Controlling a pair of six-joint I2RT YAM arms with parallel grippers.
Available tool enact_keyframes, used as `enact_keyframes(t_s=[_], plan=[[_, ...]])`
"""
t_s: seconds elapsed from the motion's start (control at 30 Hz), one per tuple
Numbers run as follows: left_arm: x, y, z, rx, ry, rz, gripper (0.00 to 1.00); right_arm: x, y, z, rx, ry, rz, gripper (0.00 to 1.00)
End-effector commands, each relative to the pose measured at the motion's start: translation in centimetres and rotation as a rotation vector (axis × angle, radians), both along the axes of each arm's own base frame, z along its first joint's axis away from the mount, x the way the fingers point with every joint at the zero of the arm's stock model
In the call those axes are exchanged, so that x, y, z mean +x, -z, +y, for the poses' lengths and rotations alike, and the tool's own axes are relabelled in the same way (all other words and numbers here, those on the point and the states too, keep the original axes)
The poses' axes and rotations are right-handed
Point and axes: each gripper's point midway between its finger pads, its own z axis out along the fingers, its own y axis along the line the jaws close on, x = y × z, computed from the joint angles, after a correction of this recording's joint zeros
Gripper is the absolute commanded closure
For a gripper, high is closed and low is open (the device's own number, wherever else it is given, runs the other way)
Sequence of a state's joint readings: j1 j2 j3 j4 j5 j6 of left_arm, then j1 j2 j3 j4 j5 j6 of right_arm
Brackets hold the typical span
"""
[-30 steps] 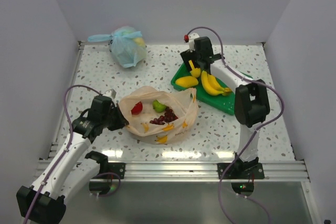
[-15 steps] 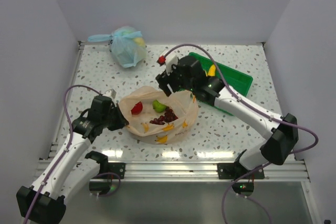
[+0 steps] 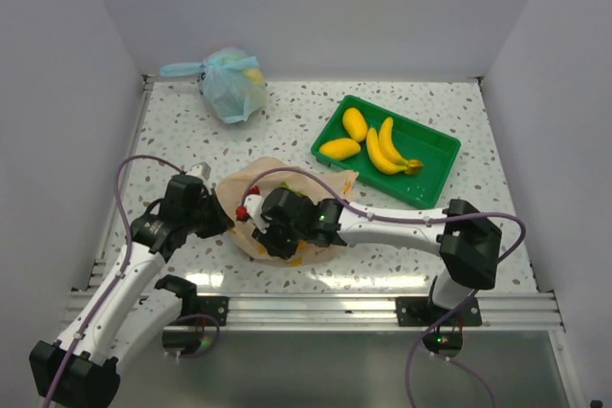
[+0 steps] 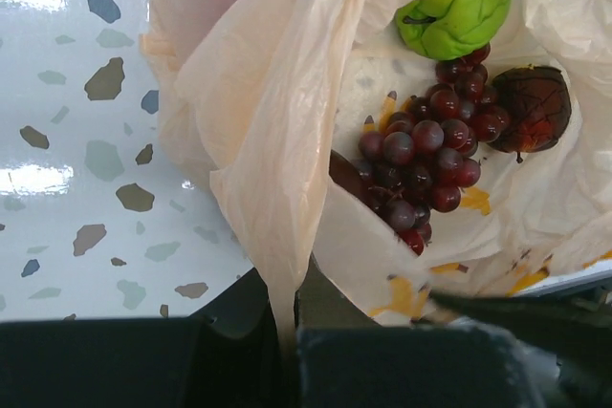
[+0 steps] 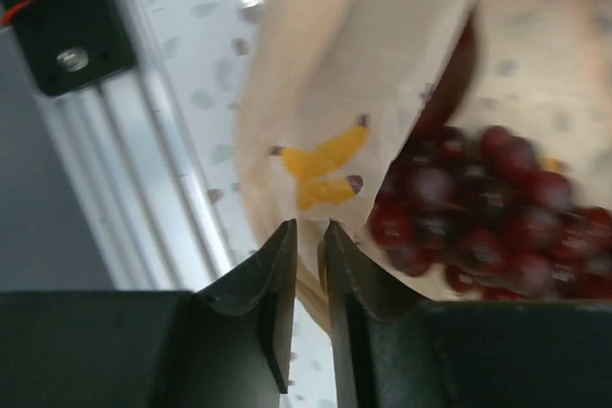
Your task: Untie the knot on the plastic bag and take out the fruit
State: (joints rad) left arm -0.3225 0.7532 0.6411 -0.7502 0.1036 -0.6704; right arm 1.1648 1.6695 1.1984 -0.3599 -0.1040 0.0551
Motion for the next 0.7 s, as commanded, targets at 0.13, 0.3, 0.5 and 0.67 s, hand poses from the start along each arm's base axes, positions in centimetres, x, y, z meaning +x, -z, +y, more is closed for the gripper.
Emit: enact_keyframes(t_s=[0.13,0.3,0.5,0.67], plan=[[-0.5,1.0,0.3,-0.010,-0.039,0.021,1.00,-5.6,4.4,1.1,-0.082,-0.107,0.242,0.82],[-0.8,1.5,0.2,-0.024,-0.048,0.033,1.00,-6.2,6.0,1.5,-0.150,-0.131,0.302,0.75],[-1.1,1.9,0.2,-0.028,-0.049,0.043,1.00,-4.7,1.7,1.7,-0.083,-0.100,0.196,0.52],[-1.1,2.1,0.2,-0.023,-0.041,0.047,1.00,-2.0,-3.2,1.2,-0.011,-0.029,0.047,0.38]])
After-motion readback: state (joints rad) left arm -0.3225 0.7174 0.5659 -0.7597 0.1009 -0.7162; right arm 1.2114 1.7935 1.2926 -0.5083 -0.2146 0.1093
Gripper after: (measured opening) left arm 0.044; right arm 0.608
